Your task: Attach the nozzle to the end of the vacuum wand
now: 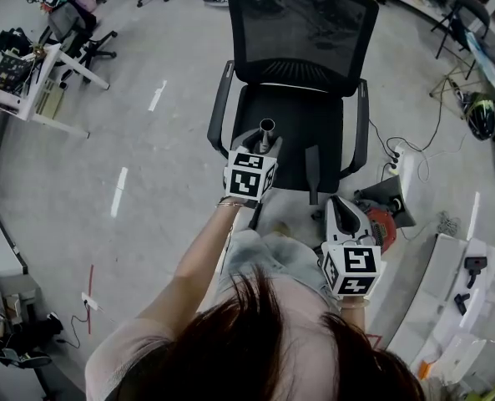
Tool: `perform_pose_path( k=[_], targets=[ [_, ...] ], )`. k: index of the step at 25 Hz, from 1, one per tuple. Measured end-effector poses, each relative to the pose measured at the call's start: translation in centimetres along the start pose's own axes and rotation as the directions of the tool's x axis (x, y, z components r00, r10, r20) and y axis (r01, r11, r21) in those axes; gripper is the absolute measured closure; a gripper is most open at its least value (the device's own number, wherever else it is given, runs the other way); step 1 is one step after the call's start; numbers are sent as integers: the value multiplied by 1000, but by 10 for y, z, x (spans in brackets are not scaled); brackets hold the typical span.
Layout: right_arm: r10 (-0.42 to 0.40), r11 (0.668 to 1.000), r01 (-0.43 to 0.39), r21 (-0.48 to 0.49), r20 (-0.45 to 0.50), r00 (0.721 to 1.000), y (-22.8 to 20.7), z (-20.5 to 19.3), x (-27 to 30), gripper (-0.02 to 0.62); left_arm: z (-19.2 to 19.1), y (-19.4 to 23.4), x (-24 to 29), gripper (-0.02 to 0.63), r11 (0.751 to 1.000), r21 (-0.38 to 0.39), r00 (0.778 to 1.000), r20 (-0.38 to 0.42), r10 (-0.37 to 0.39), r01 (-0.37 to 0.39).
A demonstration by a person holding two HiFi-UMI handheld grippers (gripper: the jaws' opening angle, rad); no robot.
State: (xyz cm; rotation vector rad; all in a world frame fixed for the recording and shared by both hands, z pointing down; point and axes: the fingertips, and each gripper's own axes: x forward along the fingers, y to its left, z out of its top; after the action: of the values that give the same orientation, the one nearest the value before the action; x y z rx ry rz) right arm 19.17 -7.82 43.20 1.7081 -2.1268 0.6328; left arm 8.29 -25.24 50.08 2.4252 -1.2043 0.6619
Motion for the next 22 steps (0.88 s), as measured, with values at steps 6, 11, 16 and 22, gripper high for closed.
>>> perform_pose_path(
  k=[6, 11, 16, 22],
  targets=[
    [7, 1000, -7, 12, 10, 1000, -1, -8, -5, 569, -5, 1, 1, 443, 998, 60, 1000, 8, 27, -28],
    [28, 998, -29, 52, 24, 999, -4, -11, -9, 569, -4, 1, 0, 446, 998, 62, 1000, 10, 14, -15],
    [66, 986, -64, 152, -4, 998, -6, -30, -3, 569, -6, 1, -1, 446, 998, 67, 1000, 4, -4, 3],
    [76, 981, -66, 182, -49, 996, -17, -54, 12, 569, -6, 0, -1, 446, 997, 82, 1000, 11, -13, 12]
  ],
)
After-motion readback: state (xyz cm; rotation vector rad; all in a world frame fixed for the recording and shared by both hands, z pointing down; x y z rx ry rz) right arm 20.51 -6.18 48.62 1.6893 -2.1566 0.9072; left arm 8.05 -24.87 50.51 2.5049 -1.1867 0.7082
